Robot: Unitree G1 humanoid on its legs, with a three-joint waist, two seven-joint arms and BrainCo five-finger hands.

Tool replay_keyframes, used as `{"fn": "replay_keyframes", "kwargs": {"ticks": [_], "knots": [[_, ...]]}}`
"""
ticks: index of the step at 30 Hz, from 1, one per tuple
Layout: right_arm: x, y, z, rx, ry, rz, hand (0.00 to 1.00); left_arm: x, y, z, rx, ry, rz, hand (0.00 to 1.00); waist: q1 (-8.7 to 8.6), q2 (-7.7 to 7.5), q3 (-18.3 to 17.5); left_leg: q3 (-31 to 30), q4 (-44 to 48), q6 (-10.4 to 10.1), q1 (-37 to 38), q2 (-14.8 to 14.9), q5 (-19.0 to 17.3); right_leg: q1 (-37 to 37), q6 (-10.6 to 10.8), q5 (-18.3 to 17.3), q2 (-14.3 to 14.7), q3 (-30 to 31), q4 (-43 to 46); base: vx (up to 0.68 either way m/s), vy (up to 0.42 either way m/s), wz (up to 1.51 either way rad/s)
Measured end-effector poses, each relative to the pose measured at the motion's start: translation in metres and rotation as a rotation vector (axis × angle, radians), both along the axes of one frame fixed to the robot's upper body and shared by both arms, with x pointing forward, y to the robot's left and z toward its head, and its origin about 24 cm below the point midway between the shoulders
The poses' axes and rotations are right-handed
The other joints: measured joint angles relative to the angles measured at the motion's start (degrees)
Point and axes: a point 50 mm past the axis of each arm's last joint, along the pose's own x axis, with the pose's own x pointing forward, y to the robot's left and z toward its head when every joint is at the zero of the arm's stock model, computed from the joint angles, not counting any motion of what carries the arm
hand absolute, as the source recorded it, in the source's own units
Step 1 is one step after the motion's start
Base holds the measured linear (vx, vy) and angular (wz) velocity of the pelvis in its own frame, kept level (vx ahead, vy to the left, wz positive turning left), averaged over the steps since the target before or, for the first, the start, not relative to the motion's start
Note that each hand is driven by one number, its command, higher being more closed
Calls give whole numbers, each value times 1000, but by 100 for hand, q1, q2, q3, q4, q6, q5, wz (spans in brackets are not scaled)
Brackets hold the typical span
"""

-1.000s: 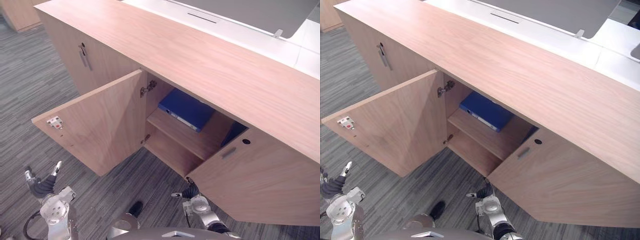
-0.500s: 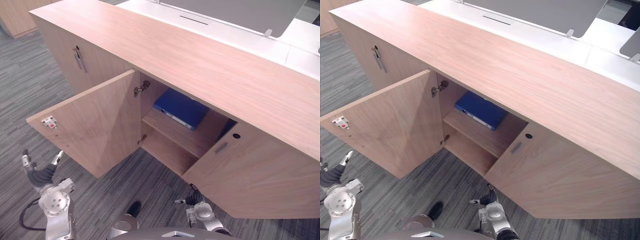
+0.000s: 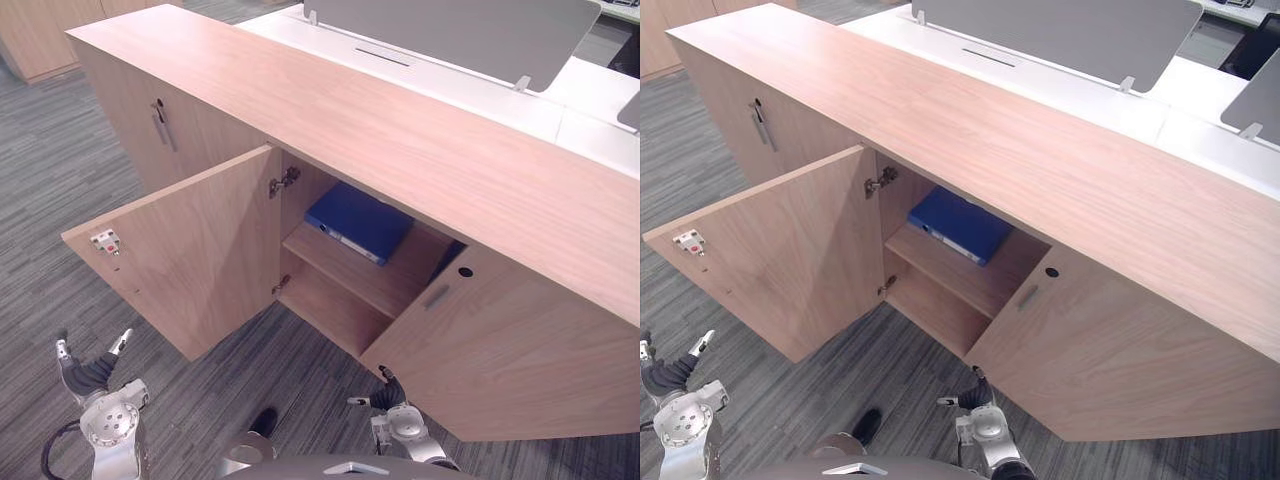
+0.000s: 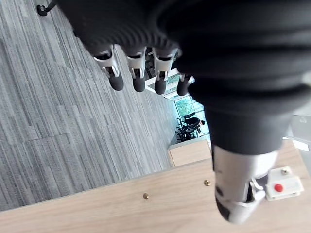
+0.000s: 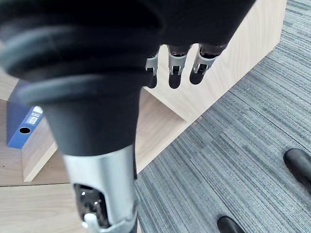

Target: Walk over to the cabinet, pick up the folder, carry it to the office cabinet, place the folder inside the office cabinet, then close the office cabinet door

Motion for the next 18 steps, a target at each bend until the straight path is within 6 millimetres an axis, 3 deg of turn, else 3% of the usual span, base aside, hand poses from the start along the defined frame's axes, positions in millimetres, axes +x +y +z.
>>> {"fn": "replay_keyframes", "kwargs": {"ticks": [1,2,3,4,5,6,7,8,10,11,18], "knots": [[0,0,0,0,1,4,0,-2,7,2,24,18,-2,0,22,12,-26,60,0,32,-23,8,-23,-25,6,-4,-8,2,10,13,-7,-5],[1,-1,1,-3,-4,9,0,-9,30,11,90,56,13,0,9,6,-35,275,1,59,-30,65,-44,-31,19,-13,-6,4,17,45,-34,-12],[3,-7,3,-18,-14,35,0,-31,95,54,256,65,136,0,-88,-43,-75,379,5,81,-56,100,-51,-96,36,-34,9,37,26,73,-40,-16],[1,-9,3,-9,-12,43,0,-36,129,87,348,58,174,0,-51,-89,-152,422,24,87,-77,121,-47,-177,45,-40,29,62,24,108,-49,-14],[0,-12,3,-12,-9,39,0,-34,145,112,423,52,184,0,11,-115,-169,440,35,80,-100,130,-53,-197,58,-40,36,73,33,131,-43,-4],[-3,-18,3,-23,-7,32,0,-21,159,156,564,40,147,0,120,-142,-186,426,37,34,-110,119,-5,-201,44,4,53,102,91,138,-45,9],[-2,-24,4,-37,-10,29,0,-4,161,179,634,24,95,0,173,-115,-175,421,40,44,-74,81,16,-133,53,14,28,120,83,94,-23,12],[1,-26,6,-42,-19,29,0,1,160,185,652,17,77,0,178,-100,-186,422,39,51,-56,61,20,-105,66,24,12,131,71,25,8,7],[11,-26,12,-37,-68,31,0,11,161,176,658,63,49,0,144,110,-192,442,37,55,-92,33,22,-93,18,110,41,183,-101,-29,22,-9],[13,-23,13,-28,-71,35,0,12,163,174,649,70,50,0,123,130,-192,452,37,55,-91,45,22,-100,-2,129,64,195,-151,-19,0,-13],[-8,-29,3,5,-10,-37,0,4,178,152,524,126,95,0,206,83,-176,439,33,22,-90,142,-3,-59,5,186,190,179,-286,-7,-24,0]]}}
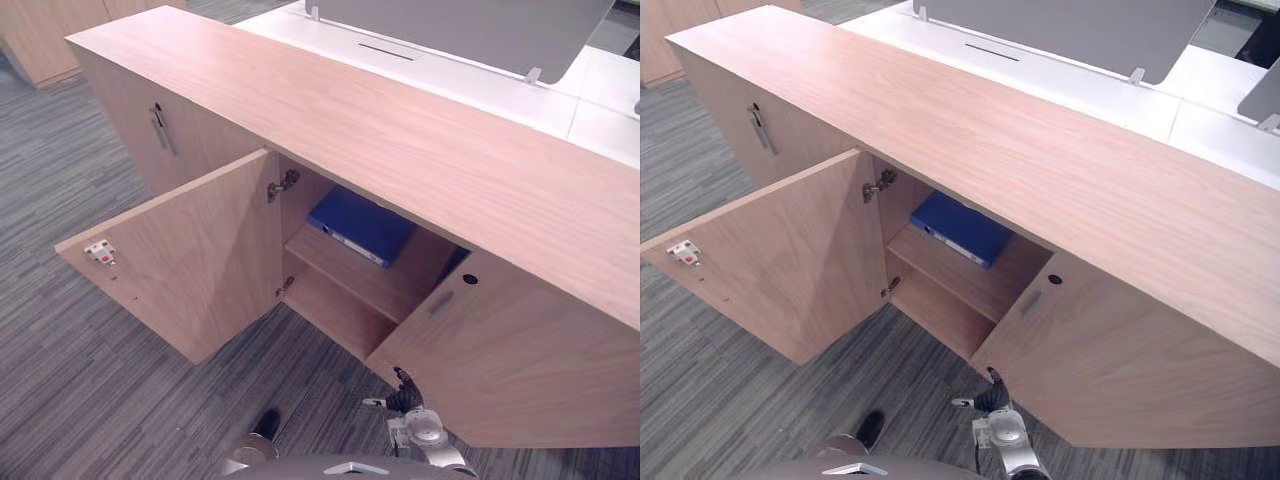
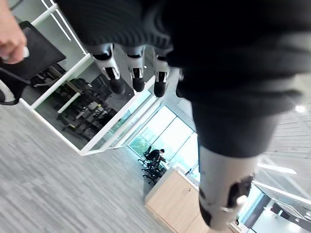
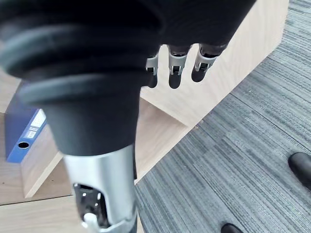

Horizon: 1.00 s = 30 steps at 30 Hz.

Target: Walk over to the cabinet, pick up the folder, carry it to the office cabinet, place the folder inside the office cabinet, then close the office cabinet door

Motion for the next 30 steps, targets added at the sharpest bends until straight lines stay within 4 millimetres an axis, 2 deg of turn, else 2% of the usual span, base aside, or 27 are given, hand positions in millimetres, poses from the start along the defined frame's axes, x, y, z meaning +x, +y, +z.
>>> {"fn": "replay_keyframes", "kwargs": {"ticks": [4,5,7,9,11,13,16,21,24,30], "knots": [[-4,0,-3,14,21,-11,0,-2,3,-3,-19,9,18,0,7,-53,-15,8,-31,-3,14,41,-51,46,-63,-45,16,11,2,-49,-20,-1],[-4,0,-3,13,21,-9,0,-1,9,-1,-20,30,37,0,-5,-61,-10,17,-31,3,12,57,-78,26,-66,-51,24,33,-4,-35,-6,-6],[-4,4,-4,19,24,11,0,12,15,16,11,73,12,0,-21,-81,-5,71,-32,-19,10,101,-94,-9,-35,-77,79,158,-18,-51,-21,-11],[-1,8,-3,23,17,31,0,31,8,30,73,110,-60,0,-42,-69,5,177,-32,-19,11,135,-94,-58,-48,-68,113,298,-19,-33,-16,-20],[1,8,-2,23,9,33,0,37,6,33,80,103,-80,0,-152,-52,17,227,-32,-24,11,149,-98,-72,-66,-47,130,331,-43,-5,-2,-18],[-1,6,-3,19,14,26,0,40,2,29,74,105,-96,0,-251,-59,19,295,-32,-42,11,164,-125,-92,-85,-24,161,400,-70,38,-2,-17],[-4,5,-4,19,21,17,0,52,-13,15,49,94,-157,0,-271,-81,33,328,-30,-53,-2,177,-111,-106,-122,12,186,432,-101,83,-9,-8],[-3,-1,-2,15,14,-16,0,63,-32,6,24,38,-221,0,-278,-146,78,324,5,-63,27,175,-116,-104,-103,14,197,424,-116,88,-12,3],[1,-1,-1,15,7,-17,0,65,-37,9,35,12,-240,0,-308,-165,200,354,5,-64,69,170,-116,-62,-105,19,197,443,-134,20,0,-1],[4,-1,3,16,-18,-15,0,65,-40,1,10,-3,-234,0,-354,-183,247,524,2,-68,105,181,-146,-66,-97,92,207,606,-194,-32,16,-12]]}}
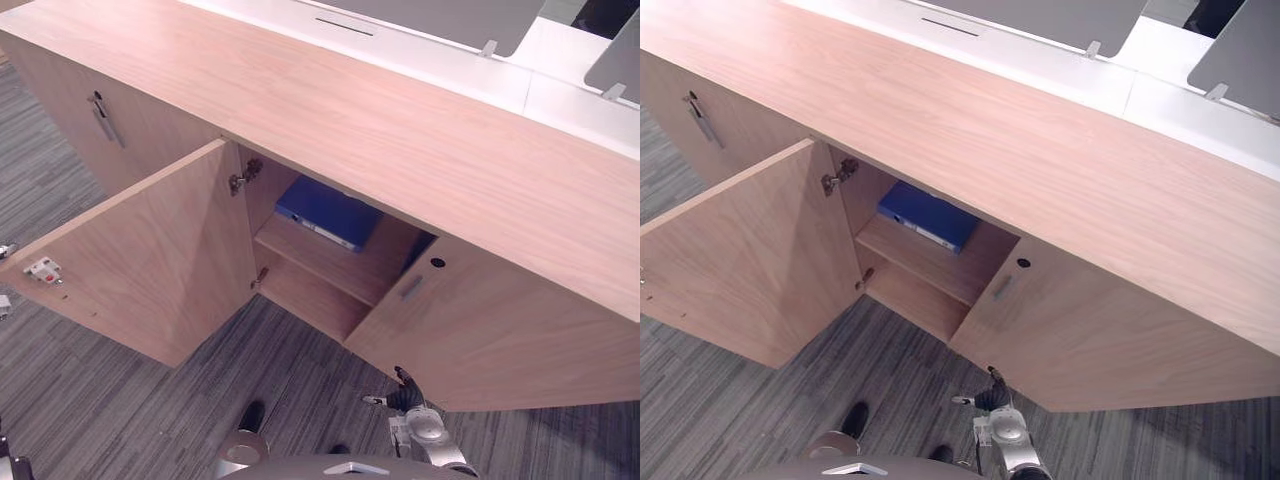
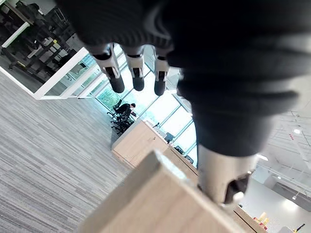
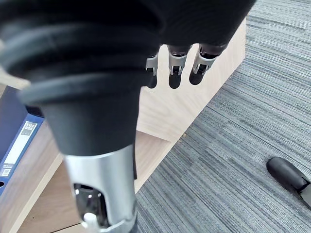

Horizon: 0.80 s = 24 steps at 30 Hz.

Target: Walk over to the cabinet, pick up the folder, carry it to the office cabinet, place the folder inside the office cabinet, then close the office cabinet door

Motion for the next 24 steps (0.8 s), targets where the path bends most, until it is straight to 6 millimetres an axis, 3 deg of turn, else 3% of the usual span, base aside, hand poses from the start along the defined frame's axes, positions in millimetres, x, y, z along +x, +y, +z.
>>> {"fn": "replay_keyframes", "kwargs": {"ticks": [24], "knots": [[-1,0,-1,-25,13,28,0,-13,-27,-51,-212,-113,-7,0,-100,0,-1,289,-35,69,188,-78,-42,209,59,264,-8,269,-320,-15,11,-5]]}}
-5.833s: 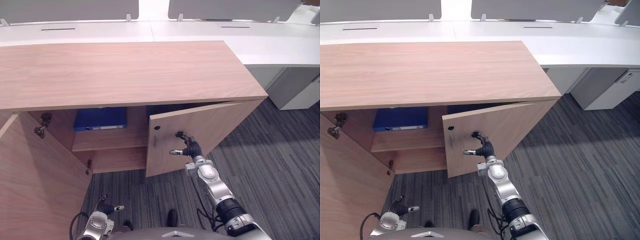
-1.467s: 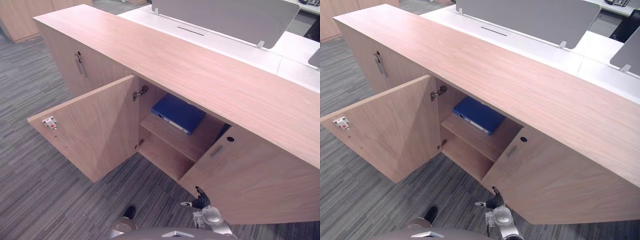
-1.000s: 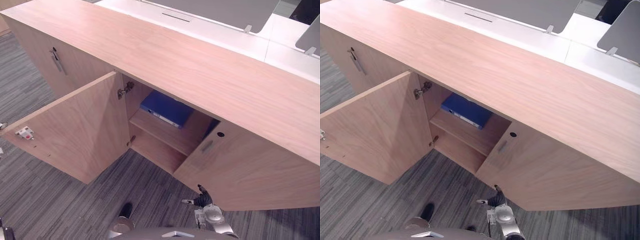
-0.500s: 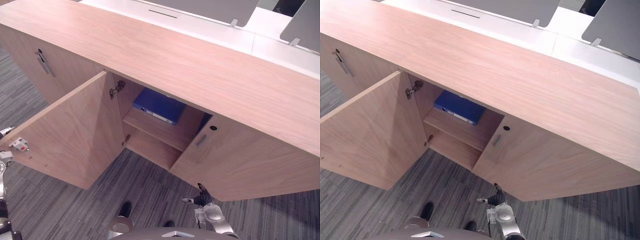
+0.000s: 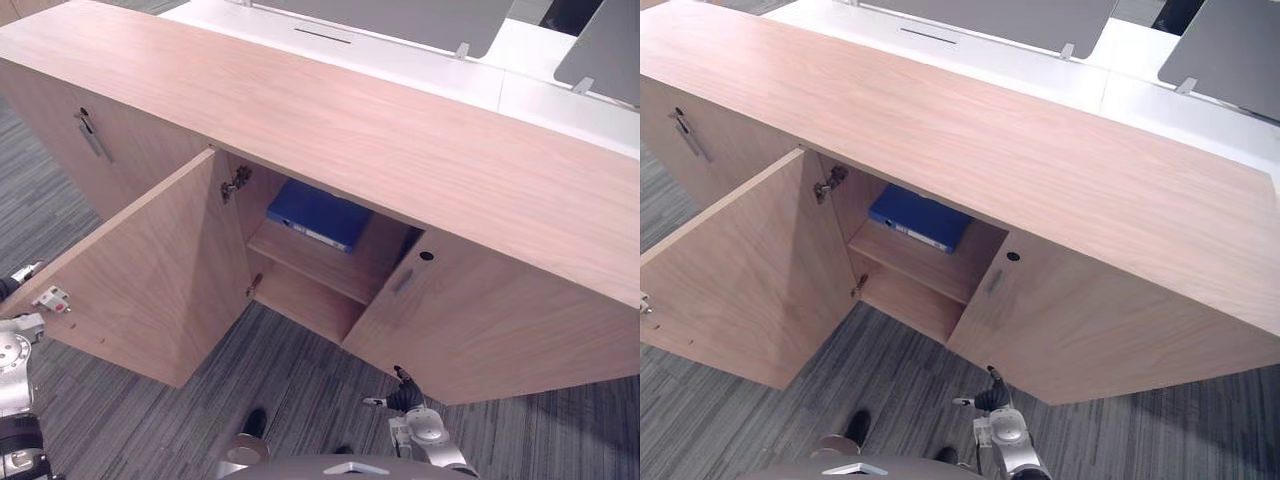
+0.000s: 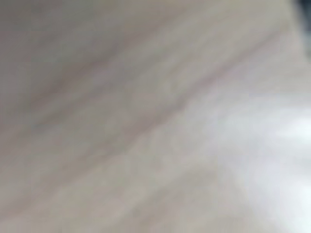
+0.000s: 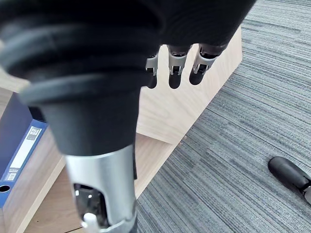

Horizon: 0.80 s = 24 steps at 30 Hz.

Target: Walk over to the cabinet, pick up the folder, carry it to the office cabinet, place the folder inside the office cabinet, then close the office cabinet door

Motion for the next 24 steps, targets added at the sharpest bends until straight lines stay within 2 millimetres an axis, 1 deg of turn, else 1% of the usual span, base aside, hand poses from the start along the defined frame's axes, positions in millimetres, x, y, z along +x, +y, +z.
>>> {"fn": "replay_keyframes", "kwargs": {"ticks": [5,8,9,10,11,12,13,15,18,21,24], "knots": [[0,-1,0,-2,9,-1,0,-2,-7,-8,-63,-50,-6,0,-4,1,0,6,0,-4,-8,-15,-1,12,42,41,-15,14,-69,-5,4,-1],[0,-2,0,-5,11,-3,0,-7,-18,-17,-116,-86,-19,0,-11,1,0,5,0,-5,-17,-49,-1,14,53,40,-40,15,-89,0,0,0],[0,-2,0,-5,9,-4,0,-8,-23,-25,-157,-92,-22,0,-26,0,1,3,-1,-4,-19,-66,-1,13,57,39,-60,15,-89,1,31,2],[2,-2,1,-4,4,-6,0,-12,-28,-36,-210,-98,-14,0,-82,-5,8,3,-1,-2,-23,-89,-1,12,65,40,-85,15,-89,4,39,2],[3,-2,1,-5,3,-8,0,-14,-32,-42,-245,-111,-8,0,-100,-9,12,3,-1,-1,-25,-99,-1,11,73,44,-95,16,-89,8,38,1],[3,-3,1,-4,1,-10,0,-17,-38,-53,-315,-128,1,0,-114,-36,29,5,-1,4,-27,-116,-4,11,84,50,-104,18,-93,0,0,0],[3,-2,1,-3,1,-10,0,-18,-41,-57,-346,-134,4,0,-120,-58,42,5,0,6,-28,-121,-6,11,85,51,-106,19,-95,0,0,0],[3,0,1,1,1,-8,0,-25,-51,-73,-460,-168,34,0,-152,-167,98,7,0,16,-34,-133,-10,10,54,77,-116,20,-102,0,0,0],[4,-2,1,-14,2,-1,0,-32,-56,-83,-556,-218,72,0,-177,-207,119,24,0,62,-36,-143,3,13,89,109,-115,28,-123,0,0,0],[7,-2,3,-18,-6,2,0,-39,-53,-85,-606,-268,107,0,-237,-212,117,55,0,74,-9,-145,-2,27,86,113,-113,56,-131,10,3,-4],[6,-3,2,-13,-4,4,0,-41,-52,-86,-617,-286,124,0,-255,-211,118,81,1,79,2,-145,-5,26,84,115,-111,77,-132,-4,5,-5]]}}
